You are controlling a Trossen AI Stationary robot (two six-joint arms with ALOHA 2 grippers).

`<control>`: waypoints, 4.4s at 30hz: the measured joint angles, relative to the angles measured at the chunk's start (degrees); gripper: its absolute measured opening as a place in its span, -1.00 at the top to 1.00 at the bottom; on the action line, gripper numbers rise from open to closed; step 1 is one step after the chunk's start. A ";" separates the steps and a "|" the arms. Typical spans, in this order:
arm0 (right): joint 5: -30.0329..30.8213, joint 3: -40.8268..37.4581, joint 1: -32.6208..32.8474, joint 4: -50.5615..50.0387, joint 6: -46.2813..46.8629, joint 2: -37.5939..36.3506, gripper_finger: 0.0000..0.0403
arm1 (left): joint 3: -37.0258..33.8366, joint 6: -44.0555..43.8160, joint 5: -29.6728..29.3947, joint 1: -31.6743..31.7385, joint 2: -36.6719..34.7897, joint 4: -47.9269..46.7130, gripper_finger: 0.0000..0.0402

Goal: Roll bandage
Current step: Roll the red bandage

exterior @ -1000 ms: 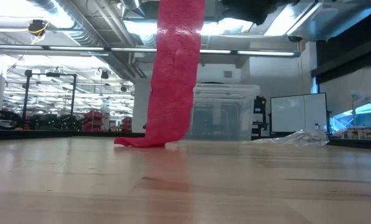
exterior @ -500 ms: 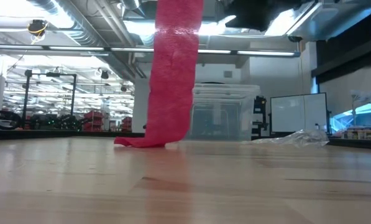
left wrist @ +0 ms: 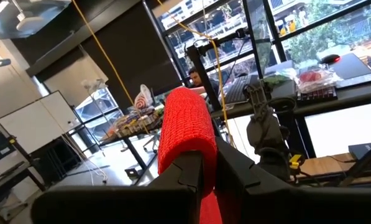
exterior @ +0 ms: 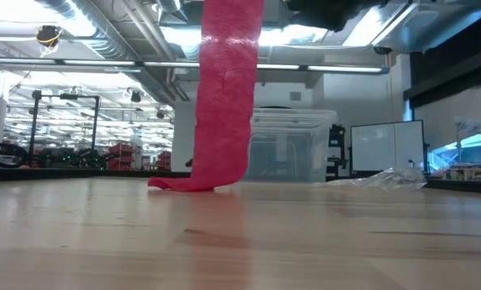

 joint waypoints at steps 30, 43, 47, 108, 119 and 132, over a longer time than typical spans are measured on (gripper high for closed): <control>-0.96 -0.01 0.00 10.15 -1.62 1.18 -0.40 | -0.02 -0.17 0.01 0.00 0.00 -0.09 0.91; -9.18 3.87 -0.02 11.08 -2.55 1.42 -0.40 | -0.02 -2.66 12.10 -0.04 0.07 0.85 0.91; -14.34 3.78 0.02 10.89 -1.69 3.35 -0.40 | -0.02 -3.26 15.97 -0.28 0.07 1.08 0.91; 3.76 3.82 1.53 2.99 -8.62 -6.00 0.99 | -0.04 -5.15 9.70 -5.64 0.37 2.71 0.91; 3.24 3.80 1.51 -13.27 -6.45 -9.71 0.99 | 0.04 -3.45 6.82 -5.78 -1.49 6.47 0.91; -5.32 3.80 1.51 -14.53 3.27 -7.41 0.30 | 0.04 -2.03 6.82 -5.66 -1.31 6.16 0.91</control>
